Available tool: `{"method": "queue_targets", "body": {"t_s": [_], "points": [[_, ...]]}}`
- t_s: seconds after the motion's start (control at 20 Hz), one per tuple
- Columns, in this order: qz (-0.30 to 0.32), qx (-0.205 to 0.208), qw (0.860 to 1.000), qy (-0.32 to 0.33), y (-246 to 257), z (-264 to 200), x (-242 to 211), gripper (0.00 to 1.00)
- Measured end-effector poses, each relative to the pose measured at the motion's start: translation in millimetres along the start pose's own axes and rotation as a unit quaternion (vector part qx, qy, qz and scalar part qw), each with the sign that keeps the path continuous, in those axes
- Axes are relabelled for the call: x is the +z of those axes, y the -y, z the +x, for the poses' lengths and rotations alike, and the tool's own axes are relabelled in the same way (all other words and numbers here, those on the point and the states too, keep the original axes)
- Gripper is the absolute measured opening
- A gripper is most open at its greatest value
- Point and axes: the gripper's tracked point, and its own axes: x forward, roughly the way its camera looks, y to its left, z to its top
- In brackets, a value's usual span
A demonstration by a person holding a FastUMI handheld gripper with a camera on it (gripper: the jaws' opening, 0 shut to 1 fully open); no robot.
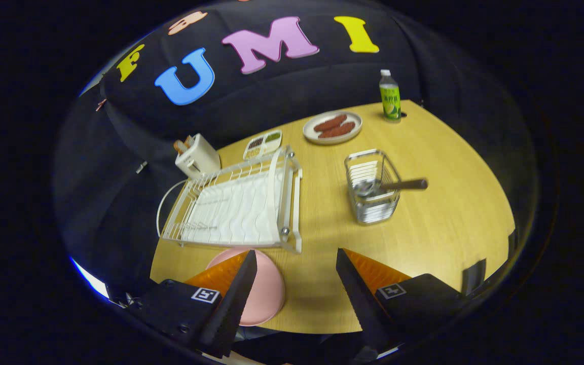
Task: Take the plate from the dish rack, then take the spoon from the basket and place it into the plate.
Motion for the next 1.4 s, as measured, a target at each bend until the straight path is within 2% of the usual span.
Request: {"method": "queue_targets", "body": {"t_s": [0.1, 0.2, 0.25, 0.45, 0.7, 0.95, 1.0, 1.05, 1.2, 1.4], "points": [[-0.034, -0.016, 0.998, 0.044, 21.5, -13.0, 41.6, 0.97], [-0.081, -0.052, 0.994, 0.059, 55.7, -15.2, 64.1, 0.97], [-0.098, -0.069, 0.991, 0.057, 73.2, -12.2, 69.9, 0.97], [-0.112, -0.086, 0.990, 0.030, 115.0, 16.5, 66.4, 0.94], [-0.117, -0.066, 0.991, -0.006, 126.8, 51.9, 43.1, 0.63], [-0.119, -0.061, 0.991, -0.012, 126.4, 67.9, 39.7, 0.40], [-0.117, -0.061, 0.991, -0.015, 127.0, 68.0, 39.1, 0.27], [-0.110, -0.052, 0.992, -0.015, 118.8, 70.5, 37.3, 0.20], [-0.117, -0.053, 0.992, -0.014, 120.1, 69.4, 38.9, 0.13], [-0.103, -0.072, 0.992, -0.006, 123.9, 64.1, 52.5, 0.11]]}}
